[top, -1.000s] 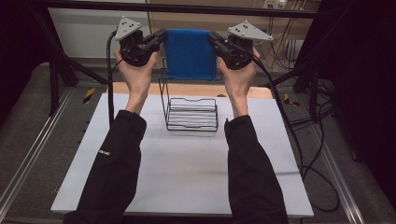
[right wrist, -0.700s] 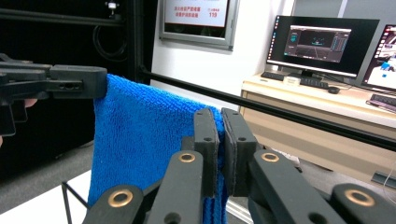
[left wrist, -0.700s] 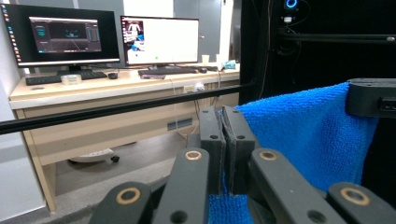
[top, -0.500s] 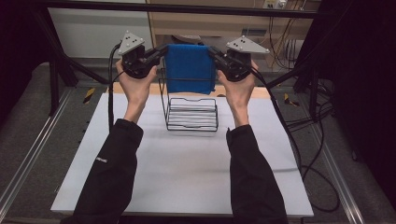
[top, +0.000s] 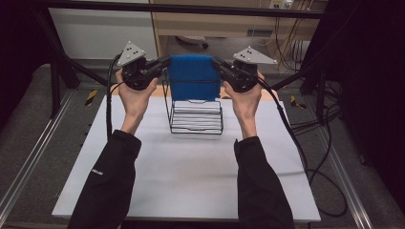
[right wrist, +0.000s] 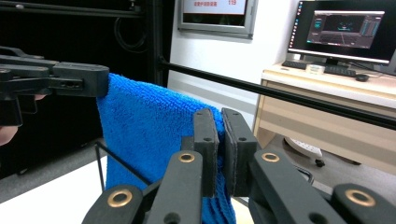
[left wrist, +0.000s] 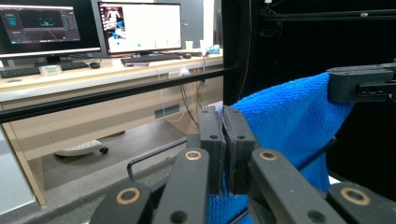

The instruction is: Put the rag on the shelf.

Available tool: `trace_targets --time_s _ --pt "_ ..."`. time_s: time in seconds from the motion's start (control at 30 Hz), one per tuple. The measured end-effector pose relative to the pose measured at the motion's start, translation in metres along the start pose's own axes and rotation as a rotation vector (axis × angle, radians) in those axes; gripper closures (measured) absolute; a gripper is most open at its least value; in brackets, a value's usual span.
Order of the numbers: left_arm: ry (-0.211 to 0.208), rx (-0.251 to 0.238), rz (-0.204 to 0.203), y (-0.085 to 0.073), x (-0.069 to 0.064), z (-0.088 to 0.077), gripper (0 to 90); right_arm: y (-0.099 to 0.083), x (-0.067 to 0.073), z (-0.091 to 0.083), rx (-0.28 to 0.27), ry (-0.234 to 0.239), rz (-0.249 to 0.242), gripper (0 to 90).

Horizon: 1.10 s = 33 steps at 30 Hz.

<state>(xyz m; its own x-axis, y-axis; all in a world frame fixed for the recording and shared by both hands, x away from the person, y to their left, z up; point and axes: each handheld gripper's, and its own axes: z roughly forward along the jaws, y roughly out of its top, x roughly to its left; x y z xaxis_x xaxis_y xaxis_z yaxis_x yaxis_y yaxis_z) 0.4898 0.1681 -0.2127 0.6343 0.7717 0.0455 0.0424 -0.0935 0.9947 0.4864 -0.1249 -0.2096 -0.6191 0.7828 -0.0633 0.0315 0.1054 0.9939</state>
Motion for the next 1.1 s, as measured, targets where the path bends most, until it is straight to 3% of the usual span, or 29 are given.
trace_targets --time_s 0.2,0.6,0.77,0.93,1.1 --pt "-0.030 0.002 0.006 -0.004 -0.004 -0.008 87.4 -0.002 0.003 -0.007 0.013 0.019 -0.018 85.6" --pt "-0.066 0.059 0.023 -0.014 -0.013 -0.018 87.2 -0.012 0.006 -0.018 0.057 0.056 -0.026 85.2" --pt "-0.079 0.101 0.025 -0.021 -0.016 -0.022 86.9 -0.017 0.009 -0.022 0.089 0.073 -0.037 84.9" --pt "-0.075 0.145 0.060 -0.027 -0.021 -0.023 85.9 -0.023 0.010 -0.023 0.125 0.084 -0.043 84.7" --pt "-0.082 0.175 0.057 -0.029 -0.023 -0.023 84.2 -0.028 0.009 -0.023 0.160 0.090 -0.043 84.7"
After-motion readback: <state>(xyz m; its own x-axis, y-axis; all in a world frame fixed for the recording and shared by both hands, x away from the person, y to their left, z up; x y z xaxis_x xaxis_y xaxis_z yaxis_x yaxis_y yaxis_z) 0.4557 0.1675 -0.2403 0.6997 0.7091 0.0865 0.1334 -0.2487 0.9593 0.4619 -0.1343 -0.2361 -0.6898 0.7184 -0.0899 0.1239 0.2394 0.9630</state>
